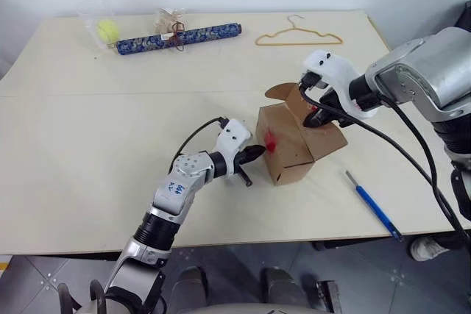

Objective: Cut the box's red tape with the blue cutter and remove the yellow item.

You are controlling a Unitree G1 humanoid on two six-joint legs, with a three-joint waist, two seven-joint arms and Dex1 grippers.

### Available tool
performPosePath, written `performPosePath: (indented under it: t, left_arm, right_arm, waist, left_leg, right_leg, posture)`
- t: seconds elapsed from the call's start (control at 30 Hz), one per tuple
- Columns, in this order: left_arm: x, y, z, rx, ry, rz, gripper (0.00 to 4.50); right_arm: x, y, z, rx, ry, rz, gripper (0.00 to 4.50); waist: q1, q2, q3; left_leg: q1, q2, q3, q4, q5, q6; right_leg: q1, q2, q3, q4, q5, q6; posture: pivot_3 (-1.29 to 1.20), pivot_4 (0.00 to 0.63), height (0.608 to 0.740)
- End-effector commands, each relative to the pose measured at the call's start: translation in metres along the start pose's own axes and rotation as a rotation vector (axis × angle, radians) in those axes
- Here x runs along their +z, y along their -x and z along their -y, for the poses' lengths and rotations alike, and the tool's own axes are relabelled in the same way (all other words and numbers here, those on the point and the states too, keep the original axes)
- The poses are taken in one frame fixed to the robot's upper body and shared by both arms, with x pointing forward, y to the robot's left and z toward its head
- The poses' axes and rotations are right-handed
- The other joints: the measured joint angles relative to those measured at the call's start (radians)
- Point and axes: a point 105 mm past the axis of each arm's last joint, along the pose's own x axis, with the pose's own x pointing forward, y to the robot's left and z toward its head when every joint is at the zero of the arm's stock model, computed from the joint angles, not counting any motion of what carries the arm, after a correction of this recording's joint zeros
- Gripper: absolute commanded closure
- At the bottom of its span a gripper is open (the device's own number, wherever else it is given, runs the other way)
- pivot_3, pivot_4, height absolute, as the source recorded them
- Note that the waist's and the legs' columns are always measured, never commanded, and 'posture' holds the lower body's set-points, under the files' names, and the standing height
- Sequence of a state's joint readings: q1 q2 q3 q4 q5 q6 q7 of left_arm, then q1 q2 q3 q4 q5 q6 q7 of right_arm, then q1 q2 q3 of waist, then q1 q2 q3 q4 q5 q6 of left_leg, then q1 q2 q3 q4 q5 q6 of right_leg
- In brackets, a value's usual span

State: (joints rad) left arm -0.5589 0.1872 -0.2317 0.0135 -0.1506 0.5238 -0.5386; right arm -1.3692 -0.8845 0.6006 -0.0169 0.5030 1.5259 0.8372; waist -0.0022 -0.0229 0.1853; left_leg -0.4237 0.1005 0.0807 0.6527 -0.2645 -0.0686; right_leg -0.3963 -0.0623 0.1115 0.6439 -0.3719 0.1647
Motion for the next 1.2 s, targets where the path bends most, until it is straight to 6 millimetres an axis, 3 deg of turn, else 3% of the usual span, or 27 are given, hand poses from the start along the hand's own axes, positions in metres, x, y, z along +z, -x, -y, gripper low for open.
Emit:
performPosePath:
  t: [0.03,0.37,0.57,0.73,0.97,1.2]
  left_arm:
    - [0.01,0.007,0.002,-0.003,-0.035,0.03,4.5]
    - [0.023,0.031,0.0,-0.023,-0.115,0.028,4.5]
    - [0.066,0.043,0.015,-0.117,-0.093,0.179,4.5]
    - [0.098,0.03,0.025,-0.157,-0.095,0.288,4.5]
    - [0.084,-0.002,0.023,-0.134,-0.167,0.2,4.5]
    - [0.067,-0.001,0.018,-0.109,-0.173,0.122,4.5]
  right_arm:
    - [0.008,0.0,-0.002,-0.031,0.059,0.041,4.48]
    - [0.018,0.003,-0.005,-0.063,0.132,0.07,4.48]
    - [0.018,0.003,-0.002,-0.087,0.171,0.07,4.48]
    - [0.018,0.003,-0.001,-0.085,0.174,0.07,4.48]
    - [0.017,0.0,-0.003,-0.072,0.169,0.065,4.48]
    - [0.01,0.0,0.004,-0.066,0.092,0.049,4.48]
  waist:
    - [-0.003,0.0,0.0]
    - [-0.015,0.0,0.0]
    - [-0.023,0.0,0.0]
    - [-0.024,0.0,0.0]
    - [-0.029,0.0,0.0]
    - [-0.023,0.0,0.0]
  left_leg:
    - [0.0,0.0,0.0,0.0,0.0,0.0]
    - [0.001,0.0,0.0,-0.001,0.0,0.0]
    - [0.001,0.0,0.0,-0.001,0.0,0.0]
    - [0.001,0.0,0.0,0.0,0.0,0.0]
    - [0.002,0.0,0.0,0.0,0.0,-0.001]
    - [0.002,0.0,0.0,0.001,0.0,-0.001]
  right_leg:
    - [0.0,0.0,0.0,0.0,0.0,0.0]
    - [-0.001,0.0,0.0,0.002,0.0,0.0]
    - [-0.002,0.0,0.0,0.003,0.0,0.0]
    - [-0.001,0.0,0.0,0.003,0.0,0.0]
    - [-0.001,0.0,0.0,0.003,0.0,0.0]
    - [-0.002,0.0,0.0,0.003,0.0,0.0]
  posture:
    - [0.0,0.15,0.74]
    - [0.0,0.15,0.74]
    - [0.0,0.15,0.74]
    - [0.0,0.15,0.74]
    - [0.0,0.15,0.74]
    - [0.0,0.15,0.74]
